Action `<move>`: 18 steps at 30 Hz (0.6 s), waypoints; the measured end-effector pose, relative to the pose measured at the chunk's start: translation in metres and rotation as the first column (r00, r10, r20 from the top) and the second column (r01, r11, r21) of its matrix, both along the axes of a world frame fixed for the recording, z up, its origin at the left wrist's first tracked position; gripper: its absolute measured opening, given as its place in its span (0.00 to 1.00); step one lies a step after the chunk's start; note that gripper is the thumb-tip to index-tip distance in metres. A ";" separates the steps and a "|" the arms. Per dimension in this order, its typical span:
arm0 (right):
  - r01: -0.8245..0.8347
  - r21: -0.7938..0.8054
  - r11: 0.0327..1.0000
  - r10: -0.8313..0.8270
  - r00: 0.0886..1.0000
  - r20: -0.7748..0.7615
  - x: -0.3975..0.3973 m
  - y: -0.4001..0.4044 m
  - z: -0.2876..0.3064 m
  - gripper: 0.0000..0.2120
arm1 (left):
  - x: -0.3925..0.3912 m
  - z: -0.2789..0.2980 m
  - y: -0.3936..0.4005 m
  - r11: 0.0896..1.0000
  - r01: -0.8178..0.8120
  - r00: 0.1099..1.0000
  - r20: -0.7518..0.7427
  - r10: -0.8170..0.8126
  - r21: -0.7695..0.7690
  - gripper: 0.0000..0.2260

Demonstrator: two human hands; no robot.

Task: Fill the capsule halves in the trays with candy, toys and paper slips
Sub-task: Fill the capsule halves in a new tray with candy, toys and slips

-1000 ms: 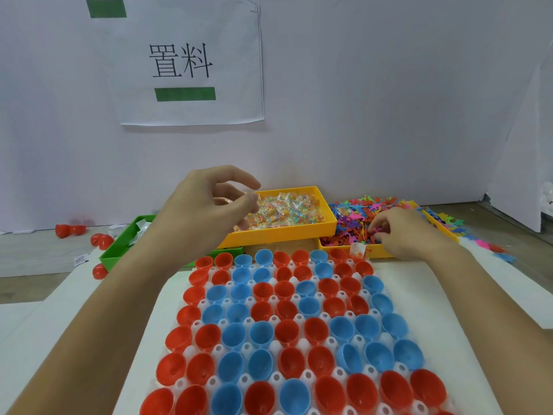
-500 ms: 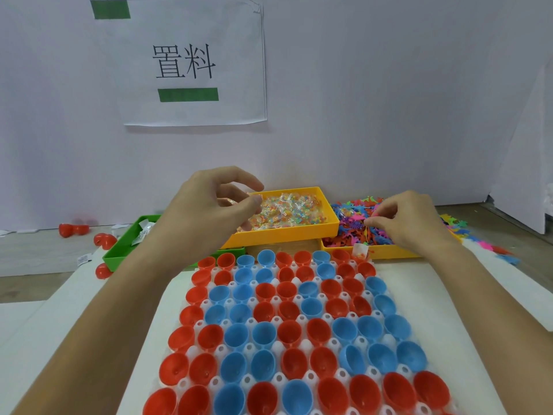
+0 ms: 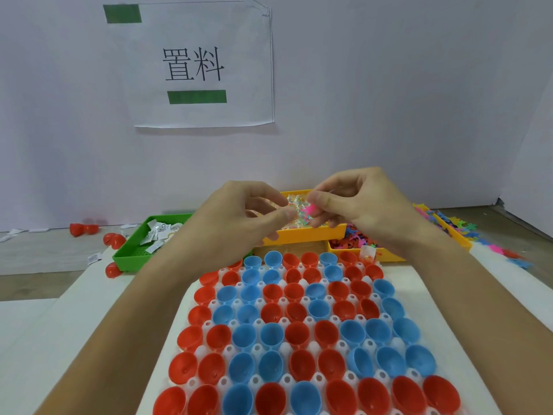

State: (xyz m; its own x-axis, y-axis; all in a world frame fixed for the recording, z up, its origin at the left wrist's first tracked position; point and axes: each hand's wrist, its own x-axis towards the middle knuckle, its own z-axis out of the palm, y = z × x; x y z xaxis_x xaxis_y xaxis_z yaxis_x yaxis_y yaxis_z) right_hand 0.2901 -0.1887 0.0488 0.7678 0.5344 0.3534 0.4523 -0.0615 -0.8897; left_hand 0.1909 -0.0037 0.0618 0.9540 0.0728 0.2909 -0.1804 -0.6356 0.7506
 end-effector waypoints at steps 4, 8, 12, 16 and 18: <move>-0.078 0.043 0.996 0.076 0.996 0.039 -0.022 0.016 0.009 0.07 | -0.001 0.001 -0.003 1.000 0.019 1.000 0.024 -0.019 -0.013 0.07; -0.098 0.014 0.995 0.096 0.993 0.074 -0.028 0.019 0.013 0.05 | -0.002 0.005 0.001 0.999 0.018 0.999 0.046 -0.017 -0.026 0.05; -0.089 -0.117 0.989 0.106 0.983 0.150 -0.025 0.017 0.016 0.03 | -0.003 0.004 0.001 1.000 0.017 1.000 -0.012 -0.017 0.011 0.03; -0.060 -0.187 0.980 0.098 0.974 0.205 -0.017 0.014 0.014 0.01 | -0.001 0.002 -0.001 0.999 0.030 0.998 -0.054 -0.028 0.036 0.04; -0.048 -0.218 0.975 0.097 0.971 0.220 -0.014 0.010 0.013 0.01 | -0.001 0.001 -0.002 0.999 0.037 0.997 -0.067 -0.035 0.037 0.03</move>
